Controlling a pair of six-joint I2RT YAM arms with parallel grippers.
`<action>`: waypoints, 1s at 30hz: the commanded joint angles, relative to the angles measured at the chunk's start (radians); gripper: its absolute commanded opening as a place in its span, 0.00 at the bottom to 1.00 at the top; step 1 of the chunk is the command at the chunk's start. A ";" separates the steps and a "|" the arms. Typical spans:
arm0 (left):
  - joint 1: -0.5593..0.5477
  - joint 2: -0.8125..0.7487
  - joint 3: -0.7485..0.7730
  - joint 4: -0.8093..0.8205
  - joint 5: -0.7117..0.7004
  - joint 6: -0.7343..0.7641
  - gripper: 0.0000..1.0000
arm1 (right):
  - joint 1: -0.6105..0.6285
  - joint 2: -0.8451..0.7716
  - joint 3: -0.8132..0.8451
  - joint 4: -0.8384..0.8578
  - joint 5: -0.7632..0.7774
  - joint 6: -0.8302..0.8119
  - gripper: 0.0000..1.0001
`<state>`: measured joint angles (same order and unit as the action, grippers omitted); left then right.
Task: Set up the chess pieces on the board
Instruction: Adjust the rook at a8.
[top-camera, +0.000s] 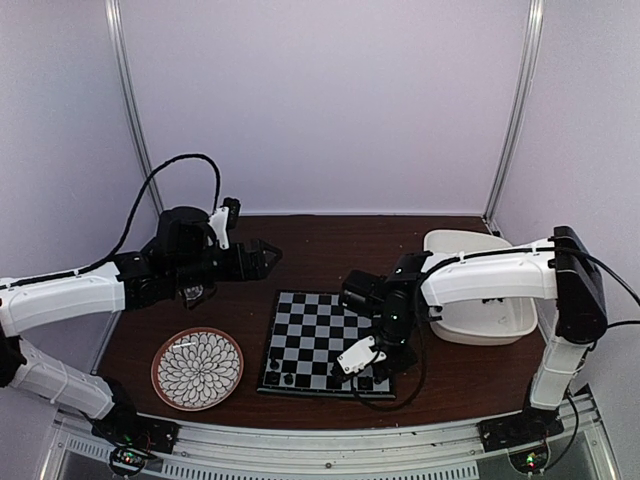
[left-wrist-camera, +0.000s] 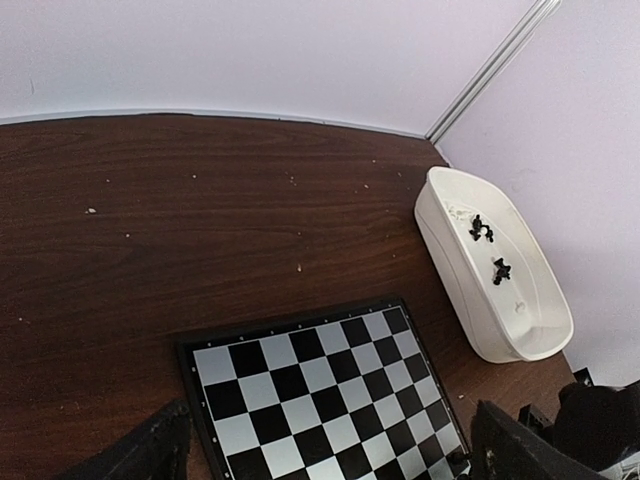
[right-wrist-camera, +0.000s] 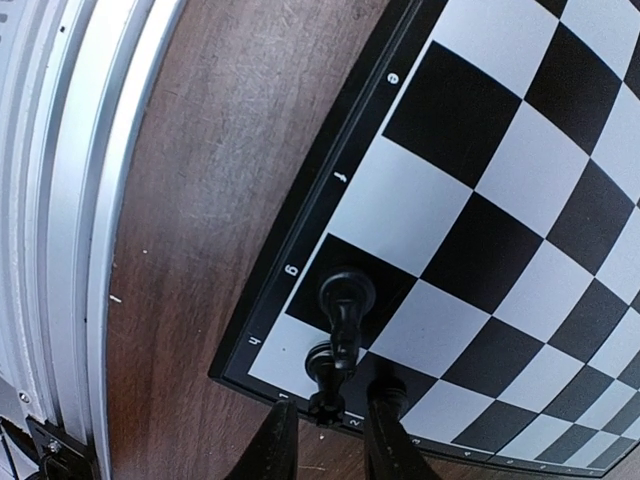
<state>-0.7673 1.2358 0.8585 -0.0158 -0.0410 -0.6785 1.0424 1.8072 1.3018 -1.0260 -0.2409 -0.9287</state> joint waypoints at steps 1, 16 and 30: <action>0.003 0.010 0.010 0.052 0.006 -0.002 0.98 | 0.003 0.025 -0.010 0.012 0.050 -0.004 0.26; 0.002 0.012 -0.005 0.069 0.011 -0.015 0.98 | 0.014 0.005 -0.011 -0.011 0.061 0.006 0.09; 0.002 0.029 -0.002 0.082 0.028 -0.026 0.97 | 0.038 -0.020 -0.037 -0.013 0.075 0.036 0.09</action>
<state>-0.7673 1.2568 0.8581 0.0074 -0.0330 -0.6926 1.0718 1.8156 1.2823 -1.0363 -0.1886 -0.9119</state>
